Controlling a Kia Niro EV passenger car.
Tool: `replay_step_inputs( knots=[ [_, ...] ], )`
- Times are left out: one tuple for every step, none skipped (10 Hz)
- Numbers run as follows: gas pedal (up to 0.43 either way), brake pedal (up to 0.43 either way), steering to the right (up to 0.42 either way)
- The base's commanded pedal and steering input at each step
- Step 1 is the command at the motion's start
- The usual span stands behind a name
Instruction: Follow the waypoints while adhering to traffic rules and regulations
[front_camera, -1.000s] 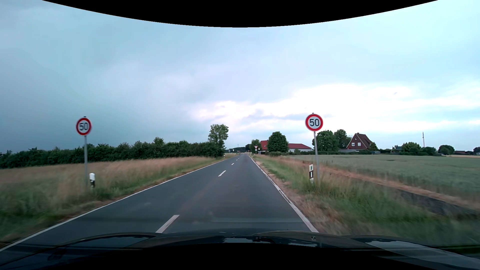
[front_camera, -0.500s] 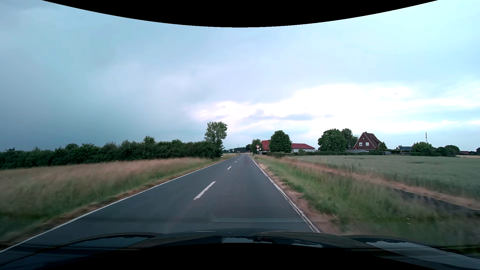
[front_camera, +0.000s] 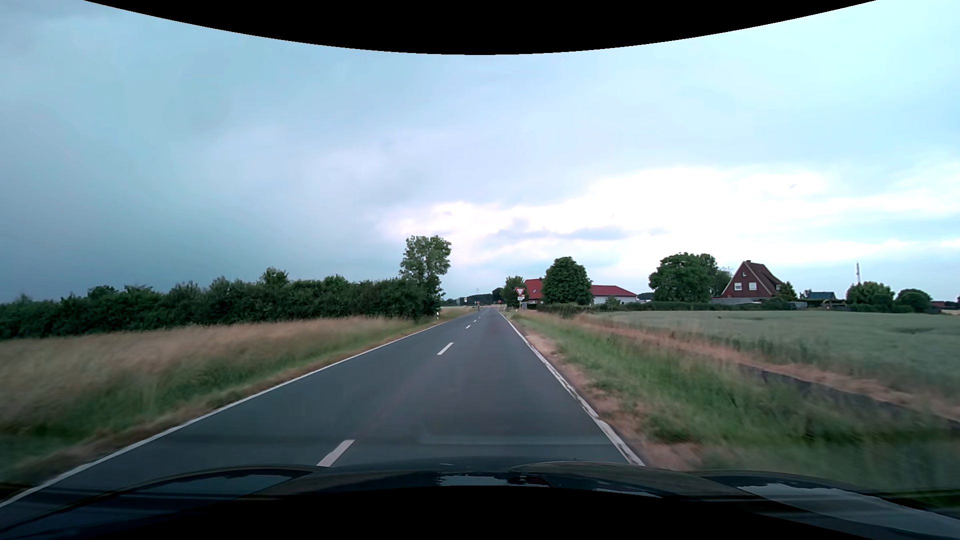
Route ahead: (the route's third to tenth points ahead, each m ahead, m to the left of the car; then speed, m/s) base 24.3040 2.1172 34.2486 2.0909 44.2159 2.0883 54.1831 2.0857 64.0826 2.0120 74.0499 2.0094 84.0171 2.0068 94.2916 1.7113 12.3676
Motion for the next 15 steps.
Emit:
replay_step_inputs(
  knots=[
    [0.157,0.0,-0.004],
    [0.157,0.0,-0.004],
    [0.157,0.0,-0.004],
    [0.157,0.0,-0.004],
    [0.157,0.0,-0.004],
    [0.157,0.0,-0.004],
    [0.157,0.0,-0.004],
    [0.157,0.0,-0.003],
    [0.157,0.0,-0.001],
    [0.157,0.0,0.0],
    [0.157,0.0,0.0],
    [0.157,0.0,0.0],
    [0.157,0.0,0.0],
    [0.157,0.0,0.0],
    [0.157,0.0,0.0]
  ],
)
